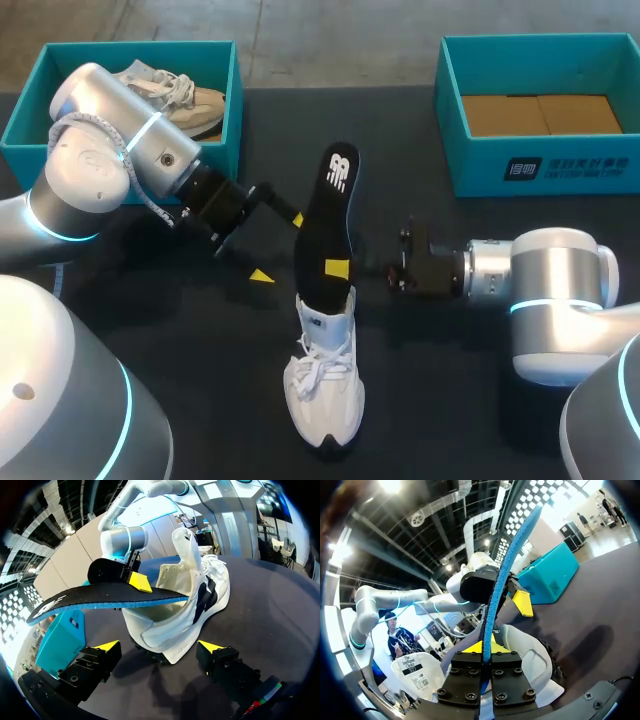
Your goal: Take the shoe out of the shoebox, open the shoe tongue, remove and reinsert the insole, then place the shoe into the shoebox
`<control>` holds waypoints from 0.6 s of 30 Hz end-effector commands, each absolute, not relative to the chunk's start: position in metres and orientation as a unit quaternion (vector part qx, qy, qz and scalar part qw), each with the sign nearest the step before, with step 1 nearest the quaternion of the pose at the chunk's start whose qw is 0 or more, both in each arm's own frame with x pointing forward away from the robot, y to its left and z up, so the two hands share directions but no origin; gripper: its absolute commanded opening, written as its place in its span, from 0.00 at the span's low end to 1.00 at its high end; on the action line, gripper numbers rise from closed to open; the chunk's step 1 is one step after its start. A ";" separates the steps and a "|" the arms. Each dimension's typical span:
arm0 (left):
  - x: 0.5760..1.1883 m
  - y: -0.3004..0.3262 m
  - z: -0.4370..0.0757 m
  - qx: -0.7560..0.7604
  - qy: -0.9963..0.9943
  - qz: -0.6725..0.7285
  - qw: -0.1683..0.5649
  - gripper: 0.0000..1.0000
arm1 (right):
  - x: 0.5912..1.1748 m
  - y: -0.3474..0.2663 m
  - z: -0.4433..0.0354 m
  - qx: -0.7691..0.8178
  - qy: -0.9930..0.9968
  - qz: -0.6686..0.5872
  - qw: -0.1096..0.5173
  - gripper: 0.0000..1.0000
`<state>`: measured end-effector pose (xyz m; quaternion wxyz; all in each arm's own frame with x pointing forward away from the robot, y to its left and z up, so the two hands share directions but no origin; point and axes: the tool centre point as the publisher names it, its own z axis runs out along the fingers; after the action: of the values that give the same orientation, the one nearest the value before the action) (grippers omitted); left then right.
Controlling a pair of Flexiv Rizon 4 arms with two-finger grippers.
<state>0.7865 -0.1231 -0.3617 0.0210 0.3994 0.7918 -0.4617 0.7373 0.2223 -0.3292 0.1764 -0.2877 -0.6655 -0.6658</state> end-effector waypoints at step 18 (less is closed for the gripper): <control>0.787 -0.123 -0.363 0.400 0.792 -0.462 0.021 1.00 | 0.731 0.224 -0.334 -0.269 -0.681 -0.655 0.185 0.00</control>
<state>0.7865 -0.1231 -0.3617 0.0210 0.3994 0.7918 -0.4617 0.7329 0.2244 -0.3326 0.1834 -0.2706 -0.6803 -0.6560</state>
